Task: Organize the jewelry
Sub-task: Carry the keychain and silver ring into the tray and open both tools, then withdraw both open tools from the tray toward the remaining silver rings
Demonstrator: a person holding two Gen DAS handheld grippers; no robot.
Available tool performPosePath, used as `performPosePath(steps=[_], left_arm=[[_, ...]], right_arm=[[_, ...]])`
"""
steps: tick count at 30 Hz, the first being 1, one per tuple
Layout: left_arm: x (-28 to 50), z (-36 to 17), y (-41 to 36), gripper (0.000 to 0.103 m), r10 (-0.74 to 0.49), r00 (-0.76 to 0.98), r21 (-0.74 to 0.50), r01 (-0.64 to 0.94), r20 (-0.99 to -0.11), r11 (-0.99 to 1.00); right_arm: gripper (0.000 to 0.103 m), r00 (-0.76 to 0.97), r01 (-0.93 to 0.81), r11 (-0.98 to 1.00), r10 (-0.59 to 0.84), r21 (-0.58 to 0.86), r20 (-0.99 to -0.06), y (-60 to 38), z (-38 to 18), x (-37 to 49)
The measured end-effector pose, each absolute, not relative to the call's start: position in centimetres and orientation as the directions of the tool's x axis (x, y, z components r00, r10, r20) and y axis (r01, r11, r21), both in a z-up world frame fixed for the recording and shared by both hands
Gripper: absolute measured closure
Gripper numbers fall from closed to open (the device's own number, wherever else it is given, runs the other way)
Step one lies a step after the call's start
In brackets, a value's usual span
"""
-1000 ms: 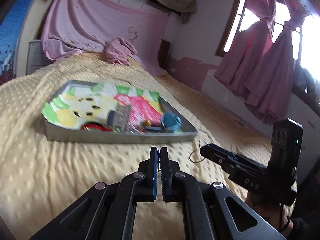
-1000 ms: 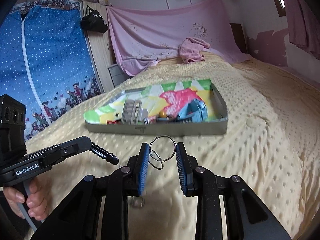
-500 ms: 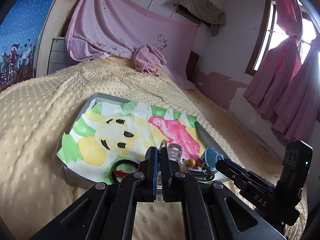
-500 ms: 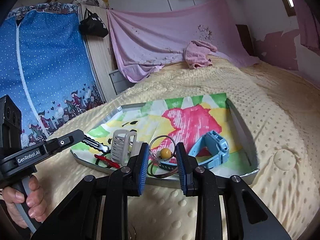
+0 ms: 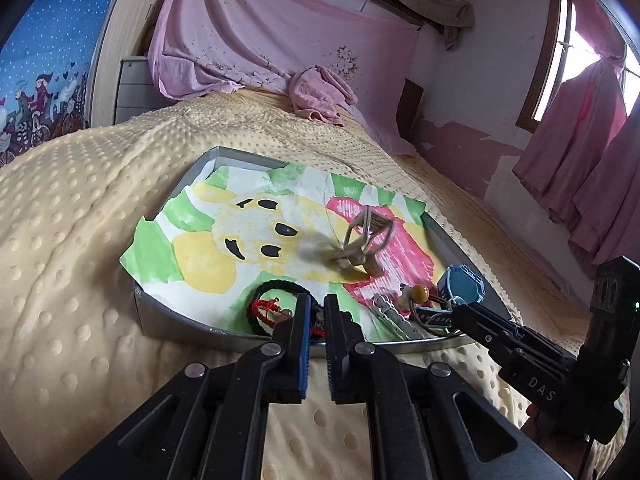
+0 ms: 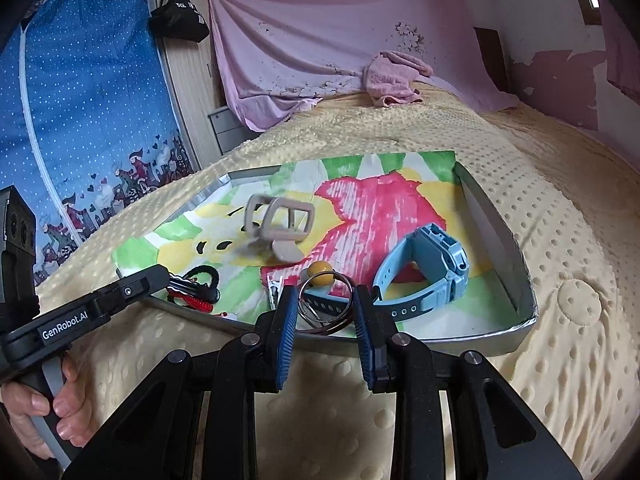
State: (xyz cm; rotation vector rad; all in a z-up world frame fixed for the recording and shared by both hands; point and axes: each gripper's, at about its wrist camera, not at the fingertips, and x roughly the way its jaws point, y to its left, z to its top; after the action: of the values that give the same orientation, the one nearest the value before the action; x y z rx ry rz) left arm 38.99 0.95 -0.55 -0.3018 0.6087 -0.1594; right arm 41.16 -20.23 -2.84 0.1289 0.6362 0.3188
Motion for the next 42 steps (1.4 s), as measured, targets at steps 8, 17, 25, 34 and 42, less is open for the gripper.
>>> performPosePath(steps=[8,17,25,34,42], left_arm=[[36.8,0.6,0.7,0.031,-0.196,0.856,-0.297,0.052,-0.478,0.954],[33.3,1.5,1.1,0.006,-0.126,0.888,-0.256,0.010,-0.442,0.967],[29.5,1.9,0.8,0.000,-0.085,0.909,-0.213,-0.004,-0.408,0.977],[25.3,2.0,-0.1,0.000,-0.089,0.918,-0.169,0.025,-0.385,0.985],[22.5,1.9,-1.1,0.000,-0.106,0.914,-0.132,0.058,-0.393,0.990]], right_arm=[[0.060,0.796,-0.224,0.946,0.316,0.234,-0.516,-21.6,-2.0,39.9],[0.036,0.872,-0.212,0.957,0.276,0.196,-0.405,-23.1,0.8,35.5],[0.001,0.908,-0.190,0.971,0.230,0.147,-0.349,-24.6,2.5,30.5],[0.001,0.917,-0.164,0.974,0.209,0.157,-0.339,-27.1,3.3,25.3],[0.001,0.901,-0.162,0.978,0.202,0.135,-0.384,-28.1,2.3,22.1]])
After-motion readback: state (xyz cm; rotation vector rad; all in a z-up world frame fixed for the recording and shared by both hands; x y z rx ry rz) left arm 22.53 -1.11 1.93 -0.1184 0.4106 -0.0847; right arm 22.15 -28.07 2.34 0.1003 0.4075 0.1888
